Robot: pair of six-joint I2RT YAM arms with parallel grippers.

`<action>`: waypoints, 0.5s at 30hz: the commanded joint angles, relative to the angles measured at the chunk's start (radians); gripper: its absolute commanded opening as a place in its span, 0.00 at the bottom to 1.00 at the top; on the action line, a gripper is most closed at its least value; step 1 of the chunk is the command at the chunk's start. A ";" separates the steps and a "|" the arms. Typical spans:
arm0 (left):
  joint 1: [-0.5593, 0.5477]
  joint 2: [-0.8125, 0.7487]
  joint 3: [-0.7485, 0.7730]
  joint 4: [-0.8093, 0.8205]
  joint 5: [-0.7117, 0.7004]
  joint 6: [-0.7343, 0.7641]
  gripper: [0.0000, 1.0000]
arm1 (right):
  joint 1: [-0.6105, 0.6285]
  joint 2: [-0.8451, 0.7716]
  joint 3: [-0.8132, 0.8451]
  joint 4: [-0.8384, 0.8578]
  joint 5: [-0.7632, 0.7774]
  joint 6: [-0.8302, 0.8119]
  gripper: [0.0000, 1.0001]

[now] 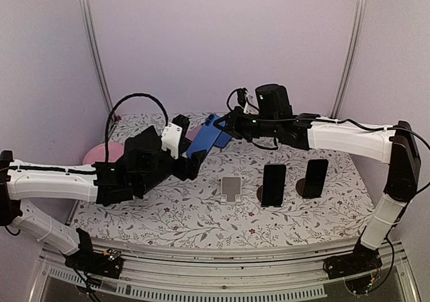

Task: Place the phone on the phone stand
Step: Pass from the right arm to the left

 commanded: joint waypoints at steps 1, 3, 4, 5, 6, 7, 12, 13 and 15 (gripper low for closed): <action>-0.049 -0.032 -0.049 0.075 -0.122 0.066 0.85 | 0.033 -0.074 0.007 0.021 0.082 0.056 0.02; -0.061 -0.041 -0.074 0.107 -0.145 0.082 0.85 | 0.045 -0.084 0.012 0.006 0.110 0.074 0.02; -0.068 -0.046 -0.090 0.125 -0.153 0.091 0.85 | 0.053 -0.086 0.022 -0.005 0.122 0.077 0.02; -0.073 -0.048 -0.098 0.139 -0.159 0.099 0.85 | 0.062 -0.088 0.031 -0.023 0.140 0.081 0.02; -0.080 -0.050 -0.106 0.153 -0.169 0.113 0.84 | 0.067 -0.088 0.043 -0.039 0.157 0.084 0.02; -0.088 -0.052 -0.113 0.167 -0.180 0.127 0.84 | 0.074 -0.090 0.052 -0.053 0.171 0.089 0.02; -0.122 -0.061 -0.143 0.235 -0.252 0.202 0.81 | 0.108 -0.106 0.070 -0.089 0.238 0.120 0.02; -0.126 -0.061 -0.146 0.241 -0.260 0.212 0.81 | 0.115 -0.109 0.074 -0.098 0.258 0.124 0.02; -0.129 -0.060 -0.148 0.252 -0.269 0.233 0.80 | 0.128 -0.114 0.080 -0.102 0.285 0.135 0.02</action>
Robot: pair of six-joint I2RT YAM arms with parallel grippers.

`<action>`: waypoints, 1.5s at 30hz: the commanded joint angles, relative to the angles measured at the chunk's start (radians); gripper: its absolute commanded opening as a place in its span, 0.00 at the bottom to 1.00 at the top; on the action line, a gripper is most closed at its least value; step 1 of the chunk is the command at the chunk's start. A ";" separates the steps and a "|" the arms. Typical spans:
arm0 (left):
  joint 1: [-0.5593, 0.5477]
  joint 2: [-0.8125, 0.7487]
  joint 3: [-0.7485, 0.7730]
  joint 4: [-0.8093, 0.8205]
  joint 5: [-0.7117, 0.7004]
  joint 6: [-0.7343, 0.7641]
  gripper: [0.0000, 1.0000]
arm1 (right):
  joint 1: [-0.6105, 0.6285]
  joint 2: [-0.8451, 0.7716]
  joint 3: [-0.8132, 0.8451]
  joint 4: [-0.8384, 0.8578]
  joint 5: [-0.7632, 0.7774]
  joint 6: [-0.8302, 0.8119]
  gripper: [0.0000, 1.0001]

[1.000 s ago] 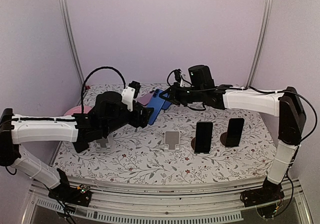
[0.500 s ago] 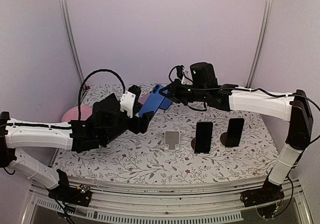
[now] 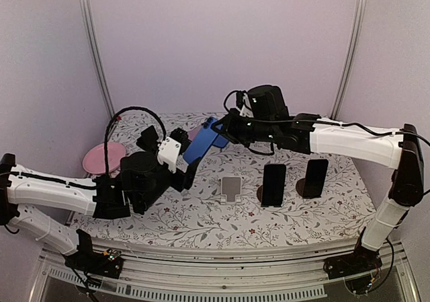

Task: Place the phone on the phone stand
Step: Pass from the right arm to the left

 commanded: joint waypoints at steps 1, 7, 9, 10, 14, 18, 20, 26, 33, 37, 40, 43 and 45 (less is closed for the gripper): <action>-0.025 -0.021 -0.014 0.085 -0.069 0.081 0.79 | 0.030 -0.068 0.059 0.009 0.098 0.045 0.02; -0.065 -0.006 -0.019 0.152 -0.089 0.171 0.77 | 0.046 -0.071 0.071 0.005 0.131 0.070 0.02; -0.082 0.004 -0.027 0.187 -0.097 0.211 0.78 | 0.049 -0.071 0.071 0.005 0.134 0.073 0.02; -0.087 0.009 -0.035 0.210 -0.106 0.232 0.78 | 0.049 -0.072 0.071 0.007 0.133 0.072 0.02; -0.103 0.028 -0.053 0.280 -0.134 0.298 0.80 | 0.054 -0.077 0.070 0.005 0.146 0.062 0.02; -0.106 0.075 -0.057 0.363 -0.189 0.391 0.81 | 0.065 -0.079 0.072 0.005 0.154 0.058 0.02; -0.109 0.109 -0.051 0.417 -0.217 0.453 0.81 | 0.071 -0.079 0.074 0.003 0.162 0.057 0.02; -0.111 0.200 0.013 0.486 -0.304 0.572 0.81 | 0.074 -0.088 0.074 -0.014 0.185 0.060 0.02; -0.102 0.307 0.102 0.533 -0.413 0.667 0.73 | 0.083 -0.091 0.075 -0.029 0.200 0.086 0.02; -0.089 0.359 0.152 0.519 -0.452 0.686 0.66 | 0.088 -0.091 0.076 -0.036 0.208 0.104 0.02; -0.082 0.376 0.173 0.511 -0.461 0.684 0.57 | 0.092 -0.093 0.076 -0.042 0.217 0.109 0.02; -0.073 0.378 0.191 0.496 -0.473 0.661 0.51 | 0.093 -0.094 0.074 -0.048 0.224 0.115 0.02; -0.062 0.376 0.207 0.458 -0.477 0.629 0.47 | 0.095 -0.094 0.073 -0.049 0.224 0.119 0.02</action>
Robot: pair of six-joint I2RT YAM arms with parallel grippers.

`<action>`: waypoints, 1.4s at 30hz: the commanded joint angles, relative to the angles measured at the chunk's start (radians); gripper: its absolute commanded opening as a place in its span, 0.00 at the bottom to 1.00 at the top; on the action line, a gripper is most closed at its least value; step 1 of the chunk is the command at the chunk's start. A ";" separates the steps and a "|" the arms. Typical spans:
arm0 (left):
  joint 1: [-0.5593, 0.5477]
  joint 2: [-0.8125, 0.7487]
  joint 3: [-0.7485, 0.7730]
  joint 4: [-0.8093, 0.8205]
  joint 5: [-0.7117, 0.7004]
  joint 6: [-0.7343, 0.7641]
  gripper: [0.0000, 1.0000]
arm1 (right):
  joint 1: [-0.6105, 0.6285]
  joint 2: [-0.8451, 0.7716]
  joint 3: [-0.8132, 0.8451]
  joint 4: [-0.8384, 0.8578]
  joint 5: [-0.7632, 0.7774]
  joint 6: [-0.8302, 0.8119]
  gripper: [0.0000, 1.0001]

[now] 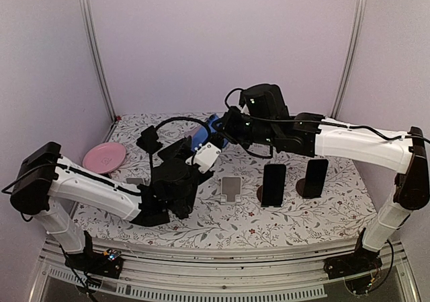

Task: Place the phone on the phone stand
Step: Pass from the right arm to the left

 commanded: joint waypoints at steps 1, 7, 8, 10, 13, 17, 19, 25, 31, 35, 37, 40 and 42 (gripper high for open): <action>0.027 0.000 0.052 -0.046 -0.037 -0.061 0.45 | 0.011 -0.053 0.042 0.034 0.019 0.022 0.02; 0.051 -0.018 0.081 -0.199 -0.005 -0.198 0.27 | 0.014 -0.051 0.040 0.035 0.015 0.024 0.02; 0.053 -0.019 0.082 -0.206 -0.002 -0.206 0.23 | 0.013 -0.050 0.039 0.035 0.014 0.024 0.02; 0.056 -0.026 0.086 -0.226 0.006 -0.231 0.12 | 0.014 -0.051 0.037 0.038 0.010 0.023 0.02; 0.058 -0.040 0.090 -0.259 0.019 -0.271 0.00 | 0.013 -0.051 0.035 0.049 0.001 0.017 0.02; 0.061 -0.065 0.091 -0.307 0.036 -0.330 0.00 | 0.013 -0.051 0.027 0.078 -0.023 -0.007 0.04; 0.062 -0.082 0.089 -0.334 0.055 -0.366 0.00 | 0.013 -0.053 0.017 0.099 -0.035 -0.024 0.07; 0.064 -0.136 0.069 -0.411 0.117 -0.482 0.00 | 0.014 -0.069 -0.032 0.184 -0.081 -0.076 0.46; 0.067 -0.197 0.049 -0.497 0.194 -0.621 0.00 | 0.014 -0.092 -0.055 0.226 -0.096 -0.161 0.84; 0.072 -0.234 0.041 -0.559 0.285 -0.735 0.00 | 0.013 -0.126 -0.083 0.254 -0.110 -0.216 0.98; 0.077 -0.257 0.029 -0.572 0.329 -0.787 0.00 | 0.013 -0.139 -0.089 0.253 -0.114 -0.258 0.99; 0.094 -0.303 0.004 -0.579 0.408 -0.855 0.00 | 0.012 -0.165 -0.105 0.244 -0.110 -0.320 0.99; 0.114 -0.338 -0.022 -0.579 0.468 -0.905 0.00 | 0.010 -0.194 -0.136 0.251 -0.106 -0.346 0.99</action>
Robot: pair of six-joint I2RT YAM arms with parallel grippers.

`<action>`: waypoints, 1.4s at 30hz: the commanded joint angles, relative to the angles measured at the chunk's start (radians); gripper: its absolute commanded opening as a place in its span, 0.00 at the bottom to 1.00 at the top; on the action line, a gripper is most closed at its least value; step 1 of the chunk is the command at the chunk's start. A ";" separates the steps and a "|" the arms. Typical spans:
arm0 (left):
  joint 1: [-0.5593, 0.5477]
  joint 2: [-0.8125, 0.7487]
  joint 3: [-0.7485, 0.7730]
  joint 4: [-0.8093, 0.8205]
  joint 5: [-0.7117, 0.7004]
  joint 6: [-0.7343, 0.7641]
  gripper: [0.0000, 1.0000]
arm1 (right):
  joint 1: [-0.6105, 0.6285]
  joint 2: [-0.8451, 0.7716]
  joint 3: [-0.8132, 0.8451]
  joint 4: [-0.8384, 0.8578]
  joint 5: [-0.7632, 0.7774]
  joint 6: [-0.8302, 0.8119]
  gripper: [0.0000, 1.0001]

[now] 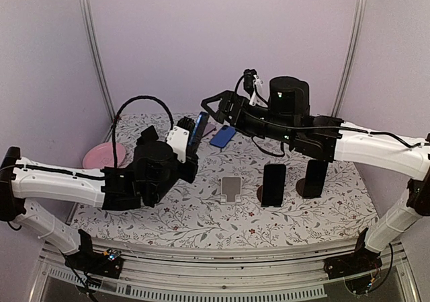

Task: Place the phone on the phone stand
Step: Pass from the right arm to the left, then pass from the left arm to the right

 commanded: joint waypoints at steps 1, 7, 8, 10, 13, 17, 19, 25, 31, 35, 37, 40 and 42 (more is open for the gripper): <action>0.052 -0.097 -0.049 0.009 0.156 -0.162 0.00 | -0.008 -0.085 -0.064 0.044 -0.025 -0.102 0.99; 0.125 -0.225 -0.160 0.113 0.396 -0.245 0.00 | -0.082 -0.135 -0.141 0.093 -0.184 -0.066 0.99; 0.138 -0.241 -0.179 0.137 0.434 -0.258 0.00 | -0.083 -0.139 -0.141 0.081 -0.178 -0.074 0.99; 0.160 -0.267 -0.215 0.183 0.508 -0.287 0.00 | -0.080 -0.141 -0.164 0.055 -0.166 -0.084 0.99; 0.178 -0.291 -0.264 0.250 0.578 -0.302 0.00 | -0.052 -0.124 -0.156 -0.018 -0.104 -0.098 0.99; 0.197 -0.301 -0.298 0.324 0.657 -0.313 0.00 | 0.001 -0.106 -0.104 -0.092 0.011 -0.115 0.99; 0.208 -0.299 -0.309 0.361 0.695 -0.319 0.00 | 0.016 -0.111 -0.109 -0.114 0.058 -0.107 0.99; 0.226 -0.264 -0.322 0.426 0.812 -0.348 0.00 | 0.027 -0.136 -0.132 -0.143 0.120 -0.072 0.99; 0.229 -0.208 -0.312 0.462 0.873 -0.363 0.00 | 0.074 -0.142 -0.118 -0.140 0.159 -0.086 0.99; 0.229 -0.178 -0.314 0.495 0.894 -0.375 0.00 | 0.100 -0.118 -0.084 -0.167 0.204 -0.109 0.99; 0.229 -0.165 -0.311 0.514 0.934 -0.376 0.00 | 0.102 -0.103 -0.065 -0.194 0.218 -0.112 0.99; 0.228 -0.145 -0.306 0.535 0.964 -0.376 0.00 | 0.101 -0.086 -0.050 -0.206 0.227 -0.100 0.99; 0.228 -0.134 -0.309 0.553 0.973 -0.378 0.00 | 0.102 -0.070 -0.046 -0.207 0.233 -0.084 0.99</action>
